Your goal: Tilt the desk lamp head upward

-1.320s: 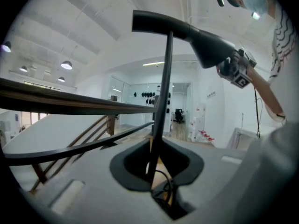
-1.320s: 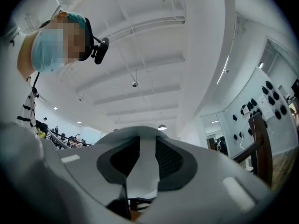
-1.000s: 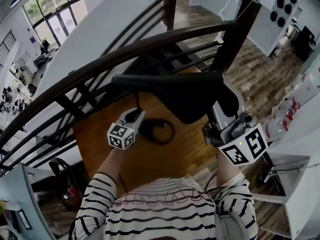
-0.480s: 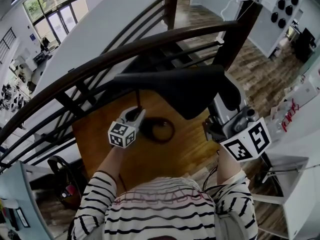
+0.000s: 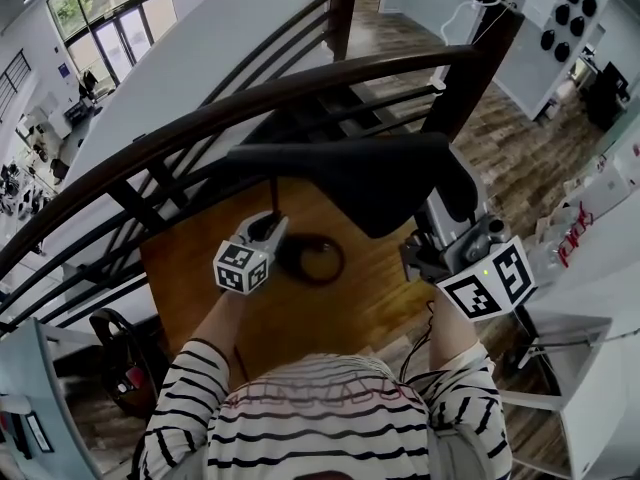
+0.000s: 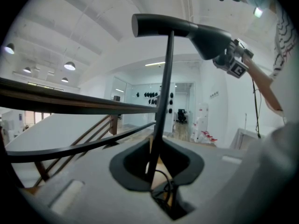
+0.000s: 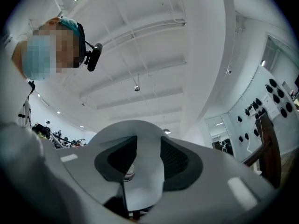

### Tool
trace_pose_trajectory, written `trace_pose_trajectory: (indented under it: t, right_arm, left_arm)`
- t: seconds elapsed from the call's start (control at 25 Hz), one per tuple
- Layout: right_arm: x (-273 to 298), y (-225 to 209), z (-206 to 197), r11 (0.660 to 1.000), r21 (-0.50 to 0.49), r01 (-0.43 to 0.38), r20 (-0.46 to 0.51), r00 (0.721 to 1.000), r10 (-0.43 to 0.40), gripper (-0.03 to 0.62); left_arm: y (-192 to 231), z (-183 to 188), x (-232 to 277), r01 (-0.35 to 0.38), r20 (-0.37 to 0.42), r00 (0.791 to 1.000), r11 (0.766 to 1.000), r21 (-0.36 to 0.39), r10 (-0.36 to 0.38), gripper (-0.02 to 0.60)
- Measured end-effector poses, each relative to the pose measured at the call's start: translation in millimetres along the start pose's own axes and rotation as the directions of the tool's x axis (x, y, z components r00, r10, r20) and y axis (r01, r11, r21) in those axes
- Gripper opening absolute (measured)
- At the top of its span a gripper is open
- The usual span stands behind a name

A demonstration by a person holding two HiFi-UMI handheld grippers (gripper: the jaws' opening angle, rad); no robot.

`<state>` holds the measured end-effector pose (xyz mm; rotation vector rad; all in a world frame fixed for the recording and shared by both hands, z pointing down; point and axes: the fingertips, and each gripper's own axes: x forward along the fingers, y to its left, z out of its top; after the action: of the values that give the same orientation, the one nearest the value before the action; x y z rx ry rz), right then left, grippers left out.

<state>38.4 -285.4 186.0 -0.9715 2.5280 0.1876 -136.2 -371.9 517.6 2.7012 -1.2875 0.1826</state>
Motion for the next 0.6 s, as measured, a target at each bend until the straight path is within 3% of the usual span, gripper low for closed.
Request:
trace_pose_trajectory:
  t: [0.44,0.6]
  right_arm:
    - [-31,-7,-9,0.998,0.028,0.056,-0.03,0.998,-0.055,0.164]
    - [-52,-8,-11,0.994,0.059,0.091,-0.036,0.995,-0.089,0.164]
  left_arm:
    - [-1,0,0,-0.023,-0.024,0.999,0.999,-0.037,0.023,0.071]
    - [-5,5,-8,-0.026,-0.025,0.999,0.998,-0.054,0.024,0.117]
